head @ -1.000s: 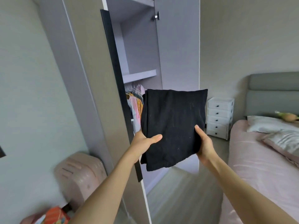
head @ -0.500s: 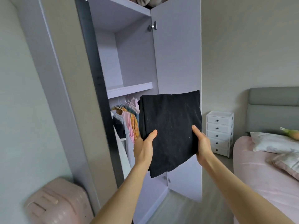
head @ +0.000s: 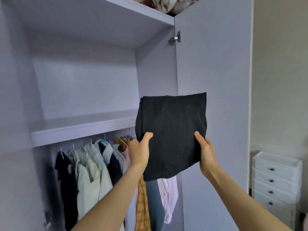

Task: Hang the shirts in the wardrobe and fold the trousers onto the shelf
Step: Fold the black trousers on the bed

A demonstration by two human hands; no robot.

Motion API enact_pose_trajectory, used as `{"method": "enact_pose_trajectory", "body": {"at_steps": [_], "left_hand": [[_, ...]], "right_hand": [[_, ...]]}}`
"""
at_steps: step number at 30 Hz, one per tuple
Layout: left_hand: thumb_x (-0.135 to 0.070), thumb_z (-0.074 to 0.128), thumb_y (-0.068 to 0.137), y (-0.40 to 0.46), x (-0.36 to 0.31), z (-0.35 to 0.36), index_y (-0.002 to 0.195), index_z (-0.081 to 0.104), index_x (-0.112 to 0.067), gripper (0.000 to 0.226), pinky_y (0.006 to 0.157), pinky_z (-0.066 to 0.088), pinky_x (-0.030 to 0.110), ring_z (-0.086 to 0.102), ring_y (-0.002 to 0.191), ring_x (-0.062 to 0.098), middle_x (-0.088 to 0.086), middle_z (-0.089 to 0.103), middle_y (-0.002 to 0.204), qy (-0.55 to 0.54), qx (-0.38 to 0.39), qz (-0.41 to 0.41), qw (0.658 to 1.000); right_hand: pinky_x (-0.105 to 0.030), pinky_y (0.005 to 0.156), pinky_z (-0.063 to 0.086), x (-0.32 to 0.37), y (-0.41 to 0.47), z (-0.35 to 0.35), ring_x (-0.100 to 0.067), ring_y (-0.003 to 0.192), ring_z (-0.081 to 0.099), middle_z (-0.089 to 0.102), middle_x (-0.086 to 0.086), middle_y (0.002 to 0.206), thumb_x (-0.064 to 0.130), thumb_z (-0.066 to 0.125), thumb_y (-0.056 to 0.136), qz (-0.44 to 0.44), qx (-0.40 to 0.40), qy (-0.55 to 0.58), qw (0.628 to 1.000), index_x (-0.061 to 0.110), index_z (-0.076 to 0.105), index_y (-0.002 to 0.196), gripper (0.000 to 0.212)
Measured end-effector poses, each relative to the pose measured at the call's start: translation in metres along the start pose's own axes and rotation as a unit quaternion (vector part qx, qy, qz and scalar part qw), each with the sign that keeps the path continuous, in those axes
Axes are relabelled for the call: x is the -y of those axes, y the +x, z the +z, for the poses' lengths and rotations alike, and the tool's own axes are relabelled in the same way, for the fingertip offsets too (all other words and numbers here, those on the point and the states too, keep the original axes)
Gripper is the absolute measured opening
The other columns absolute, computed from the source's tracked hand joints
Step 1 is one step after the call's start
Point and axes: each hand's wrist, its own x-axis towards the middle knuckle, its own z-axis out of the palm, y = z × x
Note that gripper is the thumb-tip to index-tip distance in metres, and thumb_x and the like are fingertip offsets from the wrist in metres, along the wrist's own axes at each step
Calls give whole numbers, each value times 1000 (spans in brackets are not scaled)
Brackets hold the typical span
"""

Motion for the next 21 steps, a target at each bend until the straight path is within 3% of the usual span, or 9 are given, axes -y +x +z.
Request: {"method": "enact_pose_trajectory", "body": {"at_steps": [3, 6, 13, 18, 21], "left_hand": [[-36, 62, 79, 51, -20, -3, 97, 65, -18, 26, 81, 49, 37, 61, 94, 21, 0, 68, 98, 2, -16, 18, 1000], [-37, 62, 78, 97, -42, -21, 101, 64, -15, 32, 70, 48, 32, 64, 91, 22, 4, 70, 97, 6, 4, -11, 1000], [-45, 62, 82, 198, -66, -96, 104, 67, -21, 34, 75, 52, 30, 70, 90, 18, 0, 73, 99, 5, 41, -15, 999], [-38, 62, 85, 275, -61, -138, 108, 62, -15, 33, 53, 51, 26, 69, 80, 21, 4, 72, 94, -30, -118, -4, 993], [-31, 60, 88, 327, -49, -152, 114, 54, -10, 34, 58, 50, 32, 64, 83, 26, 8, 66, 99, -90, -197, 0, 976]], "right_hand": [[-26, 71, 45, 1, 48, 36, -10, 94, 60, 64, 9, 101, 35, 57, 88, -8, 51, 11, 999, 22, 55, 96, 15], [-25, 71, 46, 5, 90, 78, -11, 91, 61, 65, 6, 100, 30, 57, 89, -27, 101, 17, 994, 22, 56, 95, 10], [-33, 80, 51, -9, 187, 210, -20, 94, 65, 69, -2, 103, 34, 56, 89, -29, 268, -34, 962, 13, 60, 111, 31], [-27, 67, 50, -22, 242, 314, -16, 90, 66, 69, 2, 102, 34, 55, 89, -24, 386, -97, 917, 13, 58, 118, 36], [-22, 86, 40, -38, 267, 372, -13, 113, 53, 48, 16, 128, 40, 52, 91, -72, 439, -153, 883, 23, 30, 144, 60]]}}
